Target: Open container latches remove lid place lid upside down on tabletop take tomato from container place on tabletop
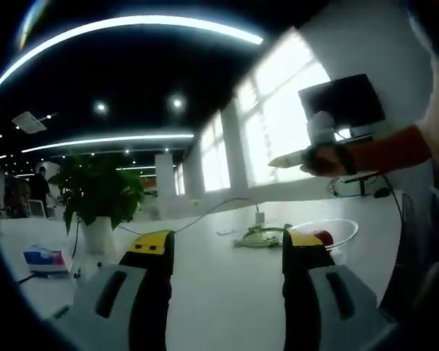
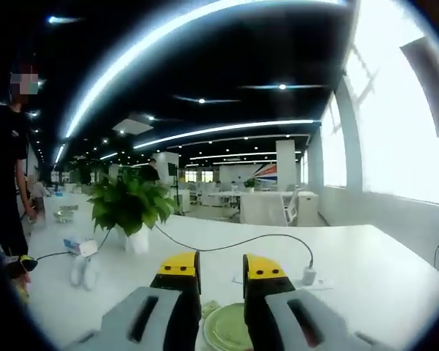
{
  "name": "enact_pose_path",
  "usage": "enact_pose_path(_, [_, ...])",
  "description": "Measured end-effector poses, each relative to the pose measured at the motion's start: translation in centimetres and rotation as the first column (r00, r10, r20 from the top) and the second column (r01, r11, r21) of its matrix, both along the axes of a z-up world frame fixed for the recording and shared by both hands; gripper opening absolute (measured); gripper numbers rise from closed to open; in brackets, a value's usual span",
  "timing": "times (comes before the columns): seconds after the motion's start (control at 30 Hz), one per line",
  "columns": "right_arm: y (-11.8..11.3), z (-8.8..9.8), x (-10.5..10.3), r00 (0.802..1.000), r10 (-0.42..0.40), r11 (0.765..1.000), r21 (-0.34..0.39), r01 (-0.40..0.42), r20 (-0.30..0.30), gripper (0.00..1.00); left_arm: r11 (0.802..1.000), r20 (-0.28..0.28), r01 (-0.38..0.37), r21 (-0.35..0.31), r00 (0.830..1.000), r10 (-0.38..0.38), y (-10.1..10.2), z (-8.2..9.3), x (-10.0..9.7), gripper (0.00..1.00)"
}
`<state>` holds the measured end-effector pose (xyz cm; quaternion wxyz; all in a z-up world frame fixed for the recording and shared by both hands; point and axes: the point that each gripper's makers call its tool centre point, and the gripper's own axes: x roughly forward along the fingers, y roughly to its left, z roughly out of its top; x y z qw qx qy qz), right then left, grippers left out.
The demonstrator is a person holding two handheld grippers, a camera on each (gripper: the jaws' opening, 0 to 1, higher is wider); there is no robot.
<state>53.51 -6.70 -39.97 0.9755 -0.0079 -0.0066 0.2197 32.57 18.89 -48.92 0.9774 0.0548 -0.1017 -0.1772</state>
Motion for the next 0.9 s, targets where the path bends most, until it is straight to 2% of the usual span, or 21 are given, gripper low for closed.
enact_pose_path(0.07, [-1.0, 0.0, -0.9, 1.000, -0.007, 1.000, 0.005, 0.007, 0.003, 0.18, 1.000, 0.001, 0.006, -0.004, 1.000, -0.006, -0.2, 0.1, 0.0, 0.52])
enact_pose_path(0.13, [-2.2, 0.1, -0.4, 1.000, -0.012, 1.000, 0.012, 0.012, 0.008, 0.18, 1.000, 0.003, 0.009, -0.001, 1.000, -0.009, -0.4, 0.2, 0.0, 0.52])
enact_pose_path(0.43, [-5.6, 0.9, -4.0, 0.999, -0.031, 0.998, 0.052, 0.029, 0.029, 0.20, 1.000, 0.009, 0.019, -0.003, 1.000, -0.019, -1.0, 0.7, 0.2, 0.52])
enact_pose_path(0.5, [-6.3, 0.7, -4.9, 0.998, -0.036, 0.999, 0.031, 0.034, 0.050, 0.20, 1.000, 0.010, 0.023, -0.007, 1.000, -0.023, -1.1, 0.8, 0.2, 0.52])
enact_pose_path(0.6, [-7.7, 0.2, -6.1, 0.995, -0.048, 0.999, -0.015, 0.050, 0.087, 0.22, 1.000, 0.012, 0.026, -0.006, 1.000, -0.026, -1.3, 0.9, 0.3, 0.52])
enact_pose_path(0.8, [-10.5, -1.2, -8.7, 0.992, -0.082, 0.996, -0.012, 0.083, 0.093, 0.23, 1.000, 0.010, 0.027, -0.010, 1.000, -0.027, -1.3, 1.0, 0.5, 0.52])
enact_pose_path(0.87, [-11.7, -1.5, -9.3, 0.988, -0.104, 0.993, -0.036, 0.109, 0.116, 0.22, 1.000, 0.012, 0.022, -0.012, 1.000, -0.022, -1.1, 1.0, 0.6, 0.52])
enact_pose_path(0.9, [-13.1, -2.0, -8.8, 0.987, -0.112, 0.992, -0.042, 0.118, 0.117, 0.22, 1.000, 0.012, 0.020, -0.013, 1.000, -0.020, -1.1, 1.0, 0.6, 0.52])
